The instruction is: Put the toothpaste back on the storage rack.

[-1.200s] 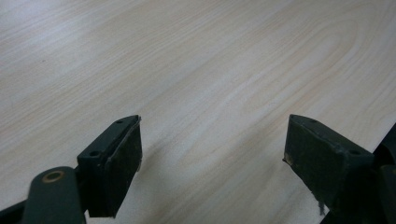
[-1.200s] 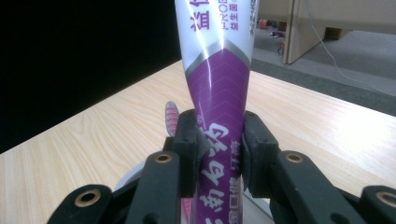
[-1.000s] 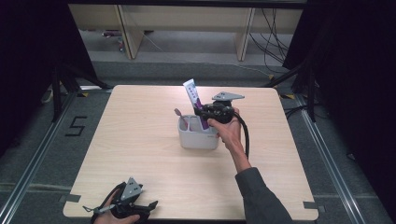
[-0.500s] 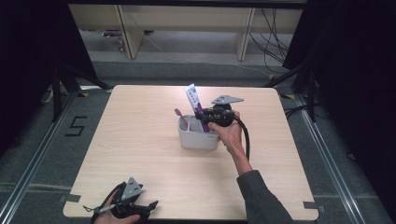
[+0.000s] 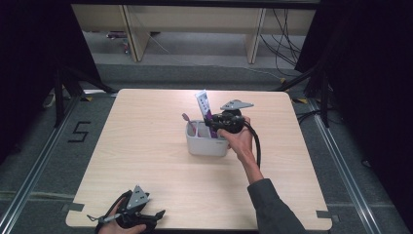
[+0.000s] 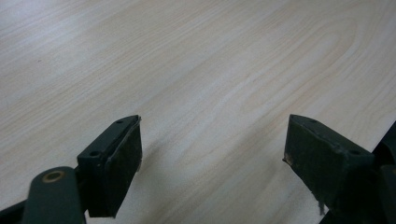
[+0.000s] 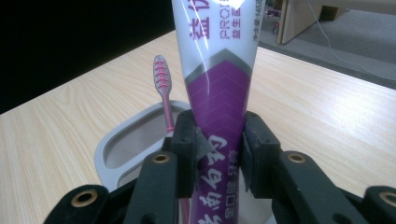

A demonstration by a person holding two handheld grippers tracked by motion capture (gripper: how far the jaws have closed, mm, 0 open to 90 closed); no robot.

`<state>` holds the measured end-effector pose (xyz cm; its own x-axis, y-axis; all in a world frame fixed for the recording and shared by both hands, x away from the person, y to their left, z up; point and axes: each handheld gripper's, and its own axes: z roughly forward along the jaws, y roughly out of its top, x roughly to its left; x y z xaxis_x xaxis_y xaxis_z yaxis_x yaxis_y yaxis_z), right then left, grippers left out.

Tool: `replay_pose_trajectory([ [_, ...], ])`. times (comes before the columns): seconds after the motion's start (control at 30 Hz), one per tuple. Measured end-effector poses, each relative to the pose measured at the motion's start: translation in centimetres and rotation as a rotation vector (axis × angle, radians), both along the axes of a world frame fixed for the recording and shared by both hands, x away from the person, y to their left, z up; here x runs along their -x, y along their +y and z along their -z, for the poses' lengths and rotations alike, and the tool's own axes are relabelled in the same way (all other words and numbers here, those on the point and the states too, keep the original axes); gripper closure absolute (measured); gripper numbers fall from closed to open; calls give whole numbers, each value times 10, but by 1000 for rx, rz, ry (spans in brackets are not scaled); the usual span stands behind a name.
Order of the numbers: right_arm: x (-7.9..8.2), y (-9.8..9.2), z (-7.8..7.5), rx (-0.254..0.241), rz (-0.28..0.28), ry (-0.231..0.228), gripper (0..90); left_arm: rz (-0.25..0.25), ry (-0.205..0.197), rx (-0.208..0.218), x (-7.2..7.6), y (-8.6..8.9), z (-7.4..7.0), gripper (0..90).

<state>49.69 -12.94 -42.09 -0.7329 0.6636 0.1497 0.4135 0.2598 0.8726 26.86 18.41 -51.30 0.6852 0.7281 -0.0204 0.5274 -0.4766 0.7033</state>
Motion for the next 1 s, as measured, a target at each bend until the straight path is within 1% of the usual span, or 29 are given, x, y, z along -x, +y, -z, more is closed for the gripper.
replay_pose_trajectory([
  [0.03, 1, 0, 0, 7, 5, 9, 700, -2, -6, -7, 1, 0, 0, 183],
  [0.1, 2, 0, -1, 11, 0, 11, 699, 1, -2, -6, 0, 0, 0, 184],
  [0.13, 2, 0, -1, 17, 2, 1, 698, 0, -2, -6, 0, 0, 0, 183],
  [0.17, 2, -1, 0, 19, -7, -2, 698, -3, -3, -11, 0, 0, 0, 183],
  [0.2, 3, -1, -1, 19, -5, 7, 697, -3, -3, -11, 0, 0, 0, 184],
  [0.27, 3, -2, -1, 29, -6, 0, 696, 4, -2, -6, 1, 0, 0, 183],
  [0.3, 3, -2, -1, 32, -6, 5, 695, 3, -4, -17, 0, 0, 0, 183],
  [0.33, 4, -2, 0, 35, 2, 18, 690, -1, -3, -14, 0, 0, 0, 183],
  [0.4, 6, -2, -1, 42, 12, 20, 675, -1, -6, -8, 1, 0, 0, 183],
  [0.43, 5, -3, -1, 63, 7, -13, 658, -3, -9, -5, 0, 0, 1, 184],
  [0.47, 6, -3, -2, 59, 6, -9, 642, -6, -5, 10, 0, -1, 0, 183],
  [0.5, 6, -3, -2, 59, 6, -9, 642, -6, -5, 10, 0, -1, 0, 184],
  [0.53, 9, -2, -3, 115, 13, 1, 613, -2, -3, -6, 1, -1, 0, 183],
  [0.57, 9, -2, -2, 131, 15, -19, 599, 1, -2, -1, 1, -1, 1, 183],
  [0.6, 11, -2, -1, 118, 21, 8, 598, -2, -4, 5, 1, -1, 1, 184],
  [0.63, 10, -4, -1, 121, 16, -12, 589, -8, -7, 13, 1, -2, 1, 184],
  [0.67, 11, -5, 0, 96, 25, -8, 576, 2, -3, -1, 1, -1, 0, 184],
  [0.7, 11, -5, 0, 96, 25, -8, 576, 2, -3, -1, 1, -1, 0, 183],
  [0.73, 12, -7, 0, 58, 31, 4, 558, 2, -2, -6, 1, 0, 0, 183],
  [0.77, 13, -10, 0, 45, 20, 22, 458, 1, -2, 0, 1, -1, 1, 184],
  [0.8, 14, -10, -1, 48, 26, 40, 427, 3, -2, 0, 1, -1, 1, 183],
  [0.83, 15, -11, -1, 57, 24, 27, 416, 1, -3, 1, 1, -1, 1, 184],
  [0.87, 15, -11, -1, 57, 24, 27, 416, 1, -3, 1, 1, -1, 1, 184],
  [0.9, 17, -14, -2, 55, 21, 5, 363, 2, -2, 1, 1, -1, 1, 184],
  [0.93, 19, -15, -2, 51, 23, 12, 340, -4, -3, 13, 1, -2, 2, 184],
  [0.97, 19, -15, -2, 51, 23, 12, 340, -4, -3, 13, 1, -2, 2, 183],
  [1.0, 23, -17, -5, 53, 14, 9, 324, 0, -1, 5, 1, -1, 1, 183],
])
